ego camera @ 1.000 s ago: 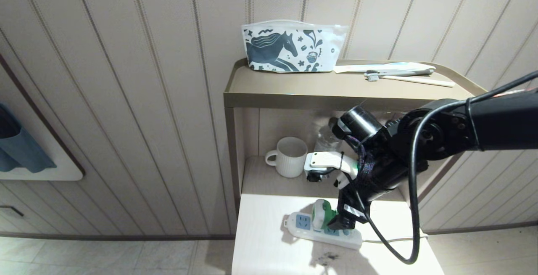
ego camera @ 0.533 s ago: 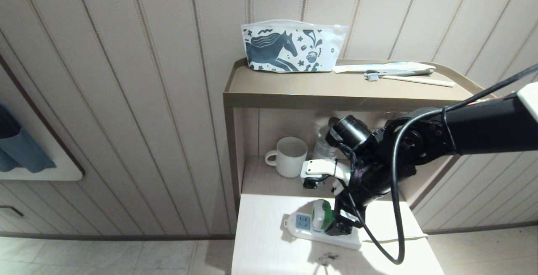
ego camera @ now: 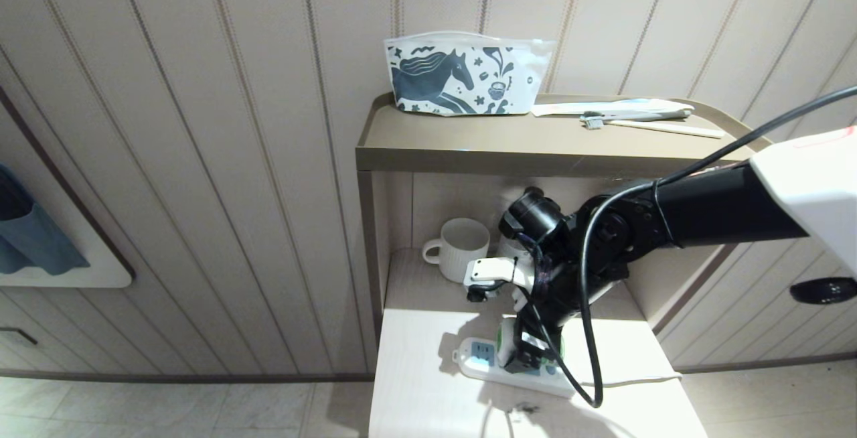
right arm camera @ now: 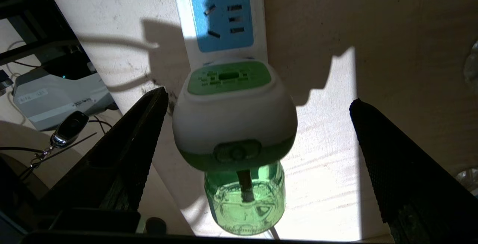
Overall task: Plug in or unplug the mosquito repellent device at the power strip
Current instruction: Hold the socket with your left hand and unplug it with your right hand
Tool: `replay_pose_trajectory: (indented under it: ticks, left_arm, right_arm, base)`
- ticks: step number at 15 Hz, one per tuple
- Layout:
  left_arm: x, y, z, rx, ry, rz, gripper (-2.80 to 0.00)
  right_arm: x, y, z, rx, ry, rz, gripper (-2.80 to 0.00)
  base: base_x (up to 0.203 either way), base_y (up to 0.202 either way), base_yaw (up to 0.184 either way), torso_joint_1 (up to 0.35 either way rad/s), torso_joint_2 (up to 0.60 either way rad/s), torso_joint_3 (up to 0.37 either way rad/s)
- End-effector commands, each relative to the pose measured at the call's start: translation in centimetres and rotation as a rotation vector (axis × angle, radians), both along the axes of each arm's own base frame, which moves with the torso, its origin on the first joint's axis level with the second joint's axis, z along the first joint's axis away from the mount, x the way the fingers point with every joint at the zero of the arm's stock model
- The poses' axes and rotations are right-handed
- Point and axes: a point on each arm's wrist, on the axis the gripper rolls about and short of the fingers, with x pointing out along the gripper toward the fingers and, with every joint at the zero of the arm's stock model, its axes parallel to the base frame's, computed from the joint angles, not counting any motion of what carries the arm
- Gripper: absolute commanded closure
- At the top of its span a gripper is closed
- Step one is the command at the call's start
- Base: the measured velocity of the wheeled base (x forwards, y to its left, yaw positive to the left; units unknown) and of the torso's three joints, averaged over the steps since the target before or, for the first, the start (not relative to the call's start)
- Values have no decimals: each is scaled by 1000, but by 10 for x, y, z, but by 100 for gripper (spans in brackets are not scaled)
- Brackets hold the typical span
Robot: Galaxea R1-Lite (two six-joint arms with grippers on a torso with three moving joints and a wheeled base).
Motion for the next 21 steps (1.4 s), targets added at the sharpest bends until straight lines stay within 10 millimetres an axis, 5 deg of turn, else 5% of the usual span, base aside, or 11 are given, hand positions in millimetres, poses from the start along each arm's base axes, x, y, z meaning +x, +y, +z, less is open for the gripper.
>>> replay_pose_trajectory:
  ticks: [1,21]
  left_arm:
    - [0,0,0,0,0,0,0]
    - [0,0,0,-1,0,0,0]
  right_arm:
    - [3,9,-6,-7,10,22,-280]
    - [3,9,3,-139,24,112,-280]
  base:
    - [0,0,0,0,0,0]
    - [0,0,0,0,0,0]
